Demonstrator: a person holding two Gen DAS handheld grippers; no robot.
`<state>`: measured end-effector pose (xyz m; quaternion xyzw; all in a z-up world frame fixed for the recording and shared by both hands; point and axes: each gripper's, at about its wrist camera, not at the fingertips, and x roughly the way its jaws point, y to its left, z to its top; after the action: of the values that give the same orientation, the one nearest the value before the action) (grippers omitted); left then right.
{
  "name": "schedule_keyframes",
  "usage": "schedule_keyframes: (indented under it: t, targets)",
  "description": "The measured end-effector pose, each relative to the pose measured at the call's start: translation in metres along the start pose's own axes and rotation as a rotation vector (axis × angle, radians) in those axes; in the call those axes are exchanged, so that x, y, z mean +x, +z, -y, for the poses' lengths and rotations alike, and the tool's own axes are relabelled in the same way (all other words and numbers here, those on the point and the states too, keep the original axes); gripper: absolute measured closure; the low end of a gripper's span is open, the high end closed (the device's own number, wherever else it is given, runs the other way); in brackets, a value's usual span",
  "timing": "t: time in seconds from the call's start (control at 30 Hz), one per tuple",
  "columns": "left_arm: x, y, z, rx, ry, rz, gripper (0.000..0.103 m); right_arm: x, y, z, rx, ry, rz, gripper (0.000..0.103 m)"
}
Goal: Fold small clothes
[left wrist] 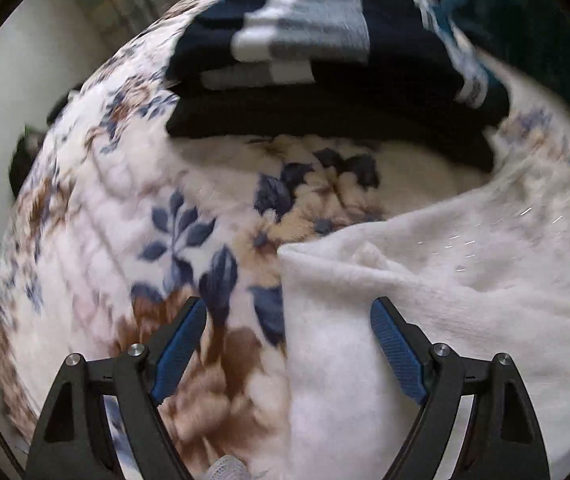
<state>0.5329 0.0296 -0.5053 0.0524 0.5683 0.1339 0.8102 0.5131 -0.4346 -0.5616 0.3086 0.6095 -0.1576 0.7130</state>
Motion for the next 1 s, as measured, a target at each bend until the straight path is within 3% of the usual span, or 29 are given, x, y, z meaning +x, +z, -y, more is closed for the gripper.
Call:
schedule_keyframes:
  t: [0.03,0.07,0.1,0.13,0.17,0.27,0.33,0.4,0.43,0.47,0.5,0.57,0.63,0.7,0.77,0.83,0.93,1.0]
  targets:
    - [0.006,0.001,0.000,0.013,0.019,-0.008,0.019,0.008,0.001,0.003,-0.003,0.044,-0.060,0.093]
    - [0.011,0.002,-0.001,0.016,0.029,-0.018,0.019,0.011,0.003,0.007,-0.002,0.046,-0.083,0.081]
    - [0.015,0.003,-0.006,0.007,0.020,-0.031,0.019,0.010,0.005,0.011,0.003,0.042,-0.091,0.072]
    - [0.014,0.004,-0.010,-0.009,0.011,-0.039,0.019,0.005,0.006,0.016,0.016,0.046,-0.082,0.055]
    - [0.010,0.004,-0.015,-0.034,-0.004,-0.037,0.019,-0.003,0.007,0.024,0.035,0.052,-0.057,0.048]
    - [-0.015,0.001,-0.020,-0.075,-0.071,0.009,0.019,-0.011,0.006,0.035,0.052,0.073,-0.053,0.045]
    - [-0.024,-0.005,-0.009,-0.042,-0.099,0.026,0.019,-0.003,0.003,0.036,0.053,0.103,-0.089,0.045]
    - [-0.016,-0.014,0.007,0.050,-0.063,0.026,0.019,0.003,-0.003,0.031,0.047,0.132,-0.109,0.053]
    - [-0.009,-0.018,0.012,0.086,-0.022,0.023,0.019,0.006,-0.009,0.024,0.032,0.167,-0.118,0.078]
    - [0.003,-0.023,0.014,0.123,0.030,0.017,0.018,0.005,-0.012,0.019,0.014,0.170,-0.117,0.085]
    - [0.015,-0.024,0.012,0.133,0.054,0.001,0.016,0.004,-0.014,0.013,-0.011,0.164,-0.115,0.085]
    - [0.026,-0.019,-0.004,0.068,0.019,-0.025,0.000,0.005,-0.018,0.001,-0.078,0.089,-0.127,0.084]
    - [0.025,-0.013,-0.019,-0.001,-0.012,-0.049,0.000,0.008,-0.017,0.002,-0.104,0.018,-0.138,0.084]
    - [0.013,-0.009,-0.025,-0.027,-0.035,-0.052,0.000,0.007,-0.014,0.007,-0.078,0.025,-0.166,0.066]
    - [-0.013,-0.010,-0.026,-0.025,-0.056,-0.003,0.000,-0.004,-0.013,0.011,-0.057,0.054,-0.158,0.042]
    - [-0.045,-0.017,-0.018,-0.005,-0.060,0.047,0.000,-0.024,-0.017,0.016,-0.064,0.078,-0.142,0.032]
    - [-0.093,-0.037,0.006,0.048,-0.116,0.079,0.000,-0.054,-0.025,0.025,-0.076,0.094,-0.126,0.008]
    - [-0.123,-0.057,0.028,0.085,-0.154,0.070,0.000,-0.076,-0.036,0.031,-0.084,0.094,-0.140,0.003]
